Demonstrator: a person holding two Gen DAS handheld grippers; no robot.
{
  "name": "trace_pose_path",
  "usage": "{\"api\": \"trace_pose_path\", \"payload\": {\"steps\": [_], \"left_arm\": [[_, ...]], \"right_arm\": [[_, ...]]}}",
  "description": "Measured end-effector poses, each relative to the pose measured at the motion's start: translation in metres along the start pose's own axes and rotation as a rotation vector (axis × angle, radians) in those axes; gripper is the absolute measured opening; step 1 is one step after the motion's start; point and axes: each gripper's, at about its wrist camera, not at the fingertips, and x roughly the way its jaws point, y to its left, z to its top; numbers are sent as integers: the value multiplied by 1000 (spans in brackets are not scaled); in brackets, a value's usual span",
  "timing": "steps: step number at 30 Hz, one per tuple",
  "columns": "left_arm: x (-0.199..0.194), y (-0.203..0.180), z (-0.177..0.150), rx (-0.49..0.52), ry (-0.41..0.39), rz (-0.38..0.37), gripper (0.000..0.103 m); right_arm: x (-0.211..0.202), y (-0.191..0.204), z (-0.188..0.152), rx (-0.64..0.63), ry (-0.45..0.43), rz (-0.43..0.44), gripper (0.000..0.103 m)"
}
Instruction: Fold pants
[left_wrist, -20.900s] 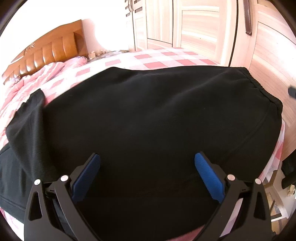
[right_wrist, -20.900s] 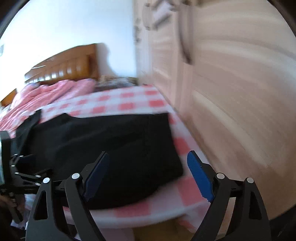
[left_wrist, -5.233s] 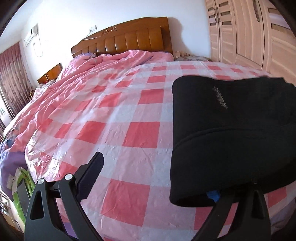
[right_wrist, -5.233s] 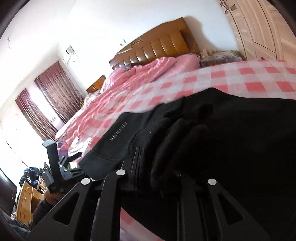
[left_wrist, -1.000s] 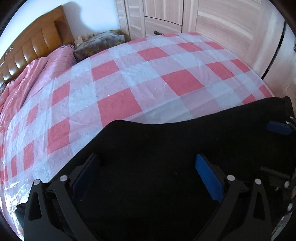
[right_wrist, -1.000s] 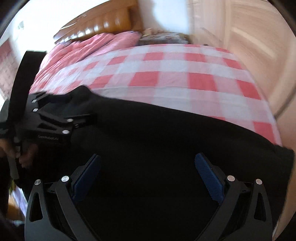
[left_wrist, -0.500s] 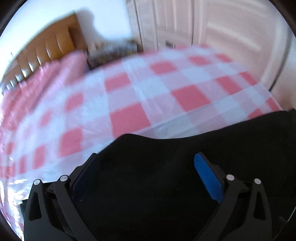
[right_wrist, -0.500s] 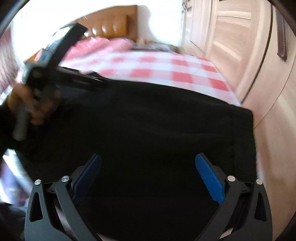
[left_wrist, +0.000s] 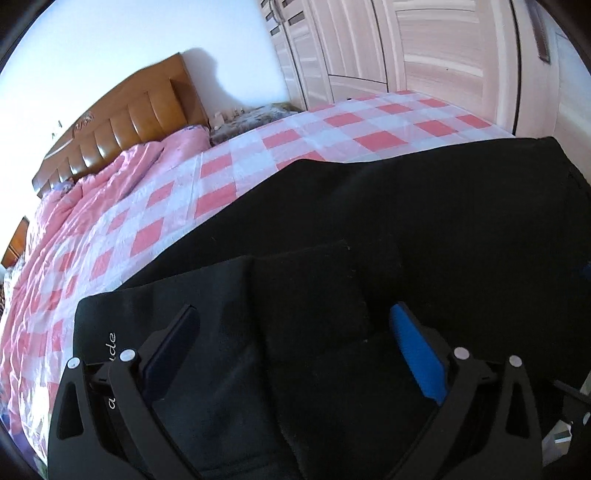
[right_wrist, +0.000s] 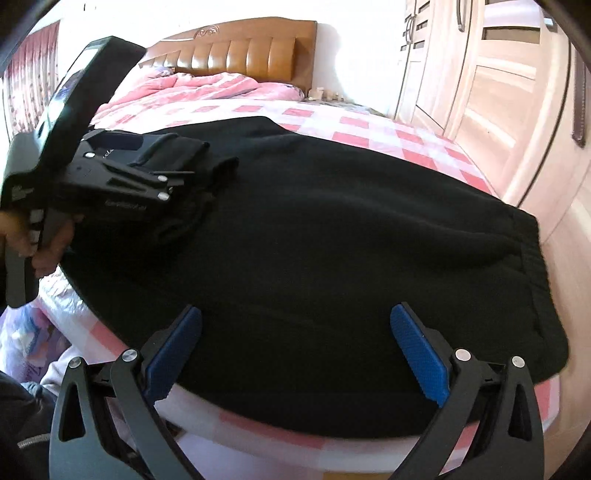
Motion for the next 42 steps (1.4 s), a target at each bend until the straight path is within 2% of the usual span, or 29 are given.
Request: {"api": "trace_pose_path", "payload": {"steps": [3,5,6,9,11,13,15,18,19,21,23,25,27,28,29,31,35,37,39,42], "left_arm": [[-13,-8,6,14,5,27,101],[-30,-22,17,24,-43,-49,101],[-34,-33,26,48,-60,-69,101],[-34,-82,56,183,-95,-102,101],[-18,-106,71,215,-62,-155,101],[0,-131,85,235,-31,-190,101],[12,-150,91,268,-20,-186,101],[30,-180,89,342,-9,-120,102],[31,-179,89,317,-31,-119,102],[35,-174,91,284,-14,-145,102],[39,-168,93,263,-1,-180,102],[41,-164,94,244,1,-184,102],[37,-163,95,232,-13,-124,102],[26,-163,94,227,-57,-49,102],[18,-162,92,220,-95,-13,102],[7,-161,88,208,-129,23,102],[32,-168,76,305,-67,94,102],[32,-159,79,261,-50,44,102],[39,-147,84,208,-13,-28,102],[52,-123,84,79,56,-183,102]], "right_arm": [[-11,-8,-1,29,-59,-49,98],[-5,-26,-10,74,-38,-67,98],[-6,-34,-16,102,-52,-21,99],[-12,-40,-24,94,-36,11,99],[-21,-44,-30,106,-40,36,98],[-34,-60,-37,190,-80,87,98],[-44,-76,-45,265,-107,126,98],[-56,-98,-59,335,-142,137,98],[-61,-108,-65,364,-160,133,98],[-64,-123,-74,428,-180,144,98],[-59,-142,-82,539,-183,191,98],[-53,-155,-89,625,-176,239,98],[-44,-162,-89,661,-163,277,98],[-40,-162,-87,661,-155,275,99],[-37,-160,-83,655,-149,272,99],[-33,-159,-75,653,-123,279,99],[-25,-152,-57,650,-20,260,99],[-14,-153,-47,710,11,326,99],[-11,-156,-48,760,18,341,99],[-7,-159,-50,866,-40,329,99]]}}
